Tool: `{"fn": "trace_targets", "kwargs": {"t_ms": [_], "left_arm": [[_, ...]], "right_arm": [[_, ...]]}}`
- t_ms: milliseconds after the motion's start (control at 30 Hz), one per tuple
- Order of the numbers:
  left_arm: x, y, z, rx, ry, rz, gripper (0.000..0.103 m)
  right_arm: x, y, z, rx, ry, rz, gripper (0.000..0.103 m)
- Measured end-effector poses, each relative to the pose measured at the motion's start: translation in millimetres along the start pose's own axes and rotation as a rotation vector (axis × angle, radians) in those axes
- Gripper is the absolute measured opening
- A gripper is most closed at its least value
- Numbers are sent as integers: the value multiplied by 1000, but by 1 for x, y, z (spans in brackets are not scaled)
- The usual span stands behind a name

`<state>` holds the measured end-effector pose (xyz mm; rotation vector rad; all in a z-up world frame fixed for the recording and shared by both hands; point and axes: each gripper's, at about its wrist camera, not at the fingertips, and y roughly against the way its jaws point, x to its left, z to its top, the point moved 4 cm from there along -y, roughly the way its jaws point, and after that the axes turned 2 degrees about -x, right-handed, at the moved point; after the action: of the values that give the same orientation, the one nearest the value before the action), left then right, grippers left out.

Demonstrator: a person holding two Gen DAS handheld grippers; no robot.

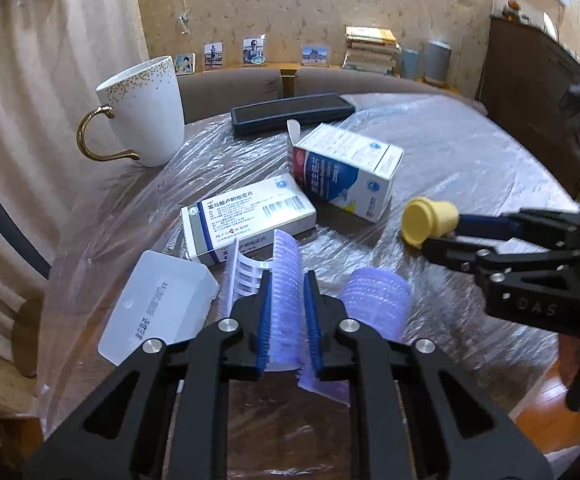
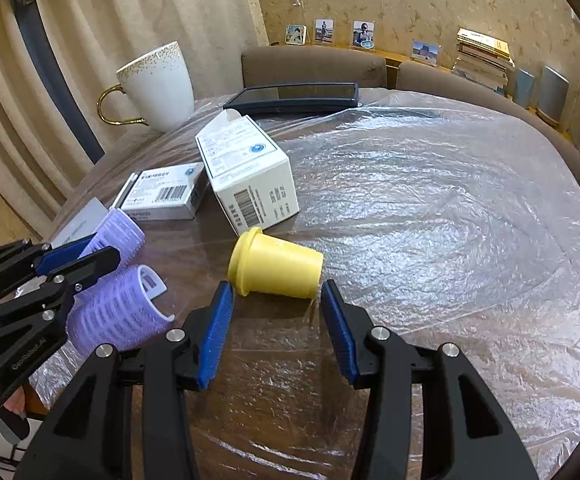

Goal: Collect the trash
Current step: 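Lift the curler with the left tool while the right tool carries the yellow cup toward the bin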

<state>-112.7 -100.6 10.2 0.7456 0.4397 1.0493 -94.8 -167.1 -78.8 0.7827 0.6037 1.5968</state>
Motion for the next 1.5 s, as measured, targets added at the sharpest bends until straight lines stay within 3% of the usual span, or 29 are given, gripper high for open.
{"fn": "trace_targets", "kwargs": {"t_ms": [167, 267, 300, 400, 600, 667, 700, 833, 1300, 1500], "left_arm": [[7, 9, 4, -21, 84, -90, 10], [10, 9, 4, -17, 93, -81, 10], [9, 5, 3, 1, 81, -65, 10], [7, -2, -3, 22, 78, -69, 11], [8, -11, -10, 54, 90, -57, 20], [11, -11, -10, 52, 101, -61, 20], [12, -11, -10, 51, 102, -58, 20], [14, -2, -7, 19, 106, -67, 11], [20, 21, 5, -40, 203, -165, 11], [8, 42, 2, -63, 198, -200, 11]], "right_arm": [[-1, 1, 2, -4, -19, 34, 39], [0, 1, 0, 6, -12, 26, 39], [0, 0, 0, 9, -13, 21, 40], [1, 1, 1, -5, -20, 12, 56], [7, -9, 6, 5, -11, 3, 56], [8, -11, 6, 13, -8, 10, 52], [8, -12, 5, 14, -8, 18, 44], [2, -5, 5, -8, -33, 32, 43], [-26, 37, -9, -39, -92, 94, 43], [-31, 56, -23, -37, -84, 116, 43]]}}
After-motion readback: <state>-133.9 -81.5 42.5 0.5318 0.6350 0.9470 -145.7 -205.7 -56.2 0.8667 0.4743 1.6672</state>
